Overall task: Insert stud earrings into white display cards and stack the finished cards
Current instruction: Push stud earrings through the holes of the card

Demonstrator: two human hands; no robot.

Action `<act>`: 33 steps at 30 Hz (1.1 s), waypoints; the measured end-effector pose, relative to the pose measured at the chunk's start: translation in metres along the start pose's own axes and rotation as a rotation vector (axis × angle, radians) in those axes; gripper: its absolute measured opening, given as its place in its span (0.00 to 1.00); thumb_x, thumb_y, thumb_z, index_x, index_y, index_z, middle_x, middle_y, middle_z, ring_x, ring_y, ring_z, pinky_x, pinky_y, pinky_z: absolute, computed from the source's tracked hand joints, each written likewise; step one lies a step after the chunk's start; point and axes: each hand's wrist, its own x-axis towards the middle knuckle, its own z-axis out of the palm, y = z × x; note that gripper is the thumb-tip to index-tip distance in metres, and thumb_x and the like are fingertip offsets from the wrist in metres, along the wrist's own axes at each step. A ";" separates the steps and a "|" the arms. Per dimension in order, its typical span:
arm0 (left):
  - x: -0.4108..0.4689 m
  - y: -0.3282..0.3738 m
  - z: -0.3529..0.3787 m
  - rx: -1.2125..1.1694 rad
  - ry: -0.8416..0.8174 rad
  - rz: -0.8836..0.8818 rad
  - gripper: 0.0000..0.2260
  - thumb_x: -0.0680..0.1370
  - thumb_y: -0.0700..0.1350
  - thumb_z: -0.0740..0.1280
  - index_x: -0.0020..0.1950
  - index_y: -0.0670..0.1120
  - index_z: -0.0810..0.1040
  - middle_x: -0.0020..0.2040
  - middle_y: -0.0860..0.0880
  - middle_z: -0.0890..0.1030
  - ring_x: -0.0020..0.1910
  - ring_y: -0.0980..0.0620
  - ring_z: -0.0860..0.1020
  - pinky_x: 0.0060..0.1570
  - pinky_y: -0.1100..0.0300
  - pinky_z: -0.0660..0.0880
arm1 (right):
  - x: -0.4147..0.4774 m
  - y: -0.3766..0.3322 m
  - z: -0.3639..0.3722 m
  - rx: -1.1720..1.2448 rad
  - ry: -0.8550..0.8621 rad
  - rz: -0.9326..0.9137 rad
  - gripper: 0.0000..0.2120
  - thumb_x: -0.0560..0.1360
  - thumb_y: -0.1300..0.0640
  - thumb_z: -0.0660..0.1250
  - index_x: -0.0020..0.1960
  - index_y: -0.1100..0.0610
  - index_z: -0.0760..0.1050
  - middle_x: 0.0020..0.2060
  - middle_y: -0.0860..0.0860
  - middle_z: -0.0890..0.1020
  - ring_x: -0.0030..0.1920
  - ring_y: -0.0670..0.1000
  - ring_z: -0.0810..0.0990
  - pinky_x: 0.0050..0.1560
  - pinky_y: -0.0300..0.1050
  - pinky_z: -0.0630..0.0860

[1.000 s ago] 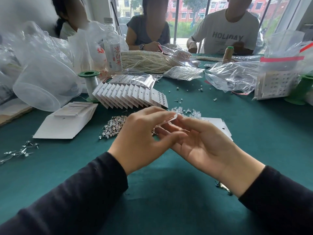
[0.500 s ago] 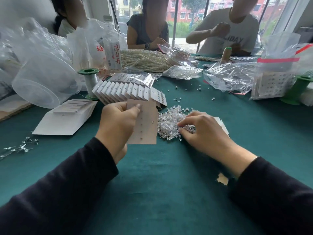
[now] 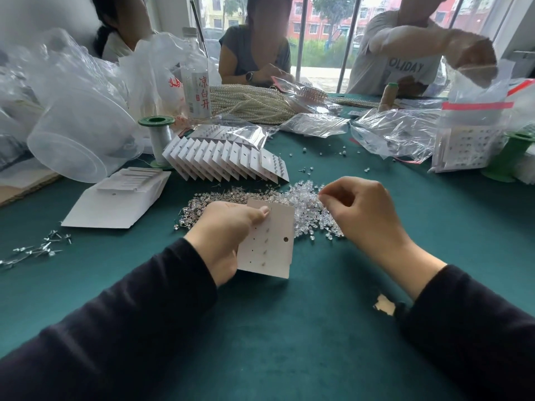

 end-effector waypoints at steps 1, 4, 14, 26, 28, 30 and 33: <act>0.000 -0.001 0.000 0.013 -0.003 0.004 0.04 0.73 0.39 0.69 0.39 0.40 0.77 0.33 0.44 0.81 0.31 0.48 0.80 0.29 0.56 0.77 | -0.001 -0.001 0.001 0.041 -0.008 0.014 0.05 0.70 0.57 0.70 0.37 0.48 0.78 0.32 0.41 0.80 0.36 0.45 0.78 0.42 0.40 0.73; 0.001 -0.003 0.001 0.037 -0.018 0.018 0.04 0.73 0.39 0.69 0.39 0.40 0.77 0.31 0.45 0.81 0.28 0.49 0.80 0.30 0.56 0.78 | -0.004 -0.007 0.003 0.197 -0.044 0.056 0.06 0.69 0.59 0.71 0.35 0.52 0.77 0.29 0.44 0.78 0.30 0.42 0.75 0.36 0.36 0.71; -0.005 -0.007 0.005 0.033 -0.029 0.104 0.05 0.74 0.38 0.68 0.38 0.41 0.77 0.25 0.48 0.81 0.23 0.52 0.79 0.24 0.58 0.77 | -0.020 -0.032 0.002 0.347 -0.078 -0.021 0.06 0.69 0.63 0.71 0.37 0.52 0.79 0.31 0.47 0.81 0.30 0.43 0.77 0.34 0.36 0.73; -0.013 -0.006 0.010 0.060 -0.074 0.162 0.12 0.73 0.34 0.67 0.28 0.41 0.78 0.23 0.47 0.79 0.21 0.51 0.78 0.19 0.63 0.72 | -0.027 -0.039 0.010 0.164 -0.128 -0.218 0.05 0.69 0.64 0.70 0.38 0.55 0.78 0.34 0.47 0.77 0.34 0.47 0.74 0.36 0.36 0.71; -0.012 -0.006 0.011 0.063 -0.065 0.167 0.11 0.73 0.34 0.66 0.30 0.41 0.78 0.22 0.48 0.79 0.20 0.52 0.78 0.19 0.63 0.72 | -0.026 -0.037 0.010 0.173 -0.139 -0.208 0.06 0.69 0.64 0.69 0.38 0.54 0.78 0.34 0.46 0.77 0.34 0.47 0.75 0.36 0.36 0.72; -0.013 -0.006 0.011 0.075 -0.056 0.172 0.11 0.73 0.35 0.66 0.30 0.41 0.77 0.22 0.48 0.79 0.20 0.52 0.78 0.19 0.64 0.72 | -0.027 -0.037 0.010 0.191 -0.137 -0.208 0.06 0.69 0.64 0.69 0.37 0.53 0.77 0.34 0.46 0.77 0.33 0.46 0.75 0.36 0.36 0.72; -0.013 -0.006 0.011 0.085 -0.058 0.177 0.12 0.73 0.34 0.66 0.29 0.41 0.77 0.22 0.48 0.79 0.20 0.52 0.77 0.20 0.64 0.72 | -0.029 -0.038 0.011 0.183 -0.153 -0.208 0.07 0.69 0.63 0.69 0.36 0.53 0.76 0.35 0.46 0.78 0.33 0.46 0.75 0.37 0.35 0.71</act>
